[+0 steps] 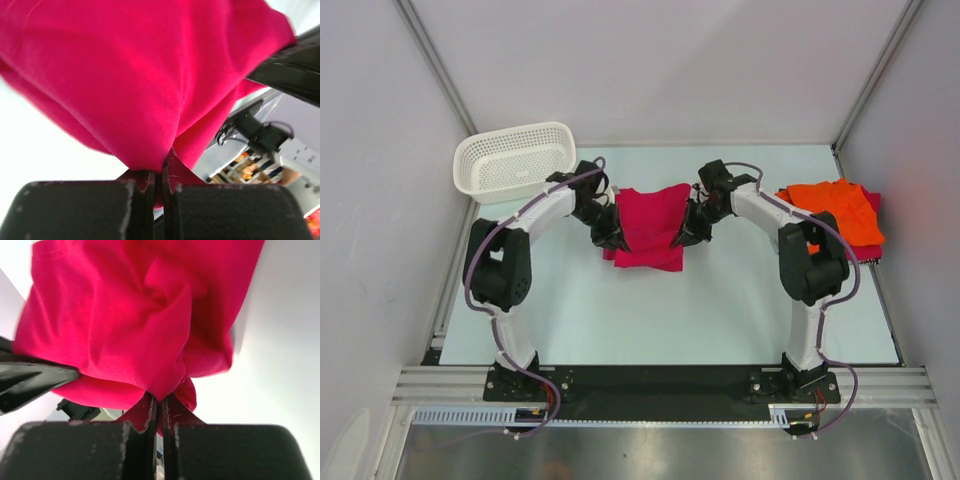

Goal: Fold and stack the t-shirts
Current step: Fold the long partially folded tshirt into a neat square

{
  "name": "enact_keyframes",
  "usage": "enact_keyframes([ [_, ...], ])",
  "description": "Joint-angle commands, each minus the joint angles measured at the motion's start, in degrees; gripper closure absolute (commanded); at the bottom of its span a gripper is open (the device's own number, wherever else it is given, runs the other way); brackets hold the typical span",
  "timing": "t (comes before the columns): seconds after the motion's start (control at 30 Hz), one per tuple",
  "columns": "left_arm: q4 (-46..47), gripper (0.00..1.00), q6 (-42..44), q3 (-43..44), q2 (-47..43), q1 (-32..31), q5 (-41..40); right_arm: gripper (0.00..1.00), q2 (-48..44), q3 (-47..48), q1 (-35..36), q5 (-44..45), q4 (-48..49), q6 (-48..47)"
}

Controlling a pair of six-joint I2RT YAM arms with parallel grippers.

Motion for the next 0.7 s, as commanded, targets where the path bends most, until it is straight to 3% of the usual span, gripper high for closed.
enact_keyframes([
  [0.0,2.23,0.99,-3.08,3.66,5.35,0.96,1.57,1.0,5.85,7.07,-2.37,-1.32,0.8,-4.03],
  [0.47,4.26,0.96,-6.5,18.07,15.38,4.12,4.39,0.98,13.25,16.67,-5.8,-6.24,6.24,-1.4],
  [0.53,4.26,0.78,-6.94,19.04,16.44,4.82,3.6,0.89,13.69,16.76,-5.8,-6.42,8.43,-0.96],
  [0.57,4.26,0.52,-7.47,19.22,16.87,5.09,3.59,0.84,13.95,16.68,-5.8,-6.77,9.23,-0.78],
  [0.6,4.34,0.39,-7.73,19.39,17.23,5.61,3.51,0.77,13.96,16.68,-5.71,-6.77,10.19,-0.96],
  [0.63,4.34,0.28,-7.82,20.0,18.01,5.79,2.37,0.64,13.96,16.5,-5.8,-5.29,11.42,-1.13],
  [0.67,4.26,0.06,-7.91,20.36,18.37,5.97,2.1,0.57,13.61,16.24,-5.45,-3.97,12.13,-1.66],
])
